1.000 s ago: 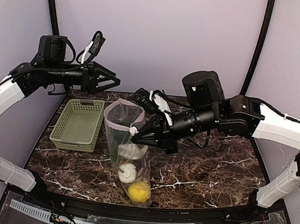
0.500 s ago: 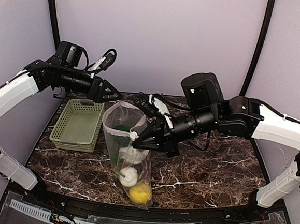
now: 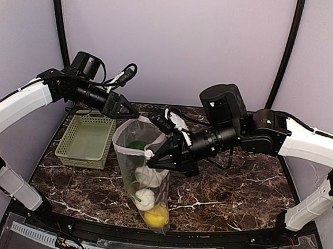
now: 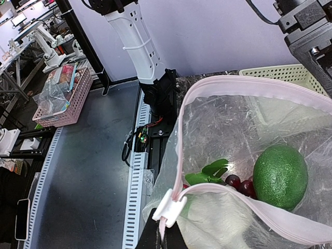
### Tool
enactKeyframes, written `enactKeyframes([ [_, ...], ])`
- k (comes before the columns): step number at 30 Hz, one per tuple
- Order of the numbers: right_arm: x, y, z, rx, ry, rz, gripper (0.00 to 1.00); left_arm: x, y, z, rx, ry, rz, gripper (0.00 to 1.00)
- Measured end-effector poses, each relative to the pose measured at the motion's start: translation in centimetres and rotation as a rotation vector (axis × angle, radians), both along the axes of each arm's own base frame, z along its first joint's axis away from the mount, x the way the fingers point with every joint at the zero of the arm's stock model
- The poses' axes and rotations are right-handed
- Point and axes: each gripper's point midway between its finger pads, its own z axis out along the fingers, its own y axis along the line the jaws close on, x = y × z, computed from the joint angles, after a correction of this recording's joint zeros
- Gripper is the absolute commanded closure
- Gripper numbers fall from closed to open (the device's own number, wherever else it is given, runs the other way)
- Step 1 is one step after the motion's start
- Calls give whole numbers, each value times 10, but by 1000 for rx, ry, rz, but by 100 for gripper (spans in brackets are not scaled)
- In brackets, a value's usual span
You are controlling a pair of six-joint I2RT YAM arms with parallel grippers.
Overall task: Place the food in the zip-top bag and seal the zipper
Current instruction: Adjust the zipper food storage bag at the center of the board.
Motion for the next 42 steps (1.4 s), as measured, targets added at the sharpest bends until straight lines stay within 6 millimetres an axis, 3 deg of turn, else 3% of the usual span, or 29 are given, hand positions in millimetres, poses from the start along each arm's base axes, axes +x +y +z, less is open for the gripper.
enactKeyframes([
  [5,0,0,0,2,-1,0,100,-8,-3,-2,-24,36,-34,44],
  [8,0,0,0,1,-1,-1,100,-11,-4,-4,-31,55,-48,52],
  [19,4,1,-1,-2,-11,-23,100,-12,-7,-3,-55,79,-59,98],
  [23,11,-1,-1,-7,-26,-61,100,0,1,-7,-18,46,24,99],
  [28,22,-14,1,-17,-50,-153,100,24,43,3,-11,6,227,99],
  [34,46,-25,-19,-75,-52,-296,100,21,66,29,-46,-64,335,99],
  [42,73,-35,-17,-72,-67,-483,100,21,80,18,-8,-41,433,99],
])
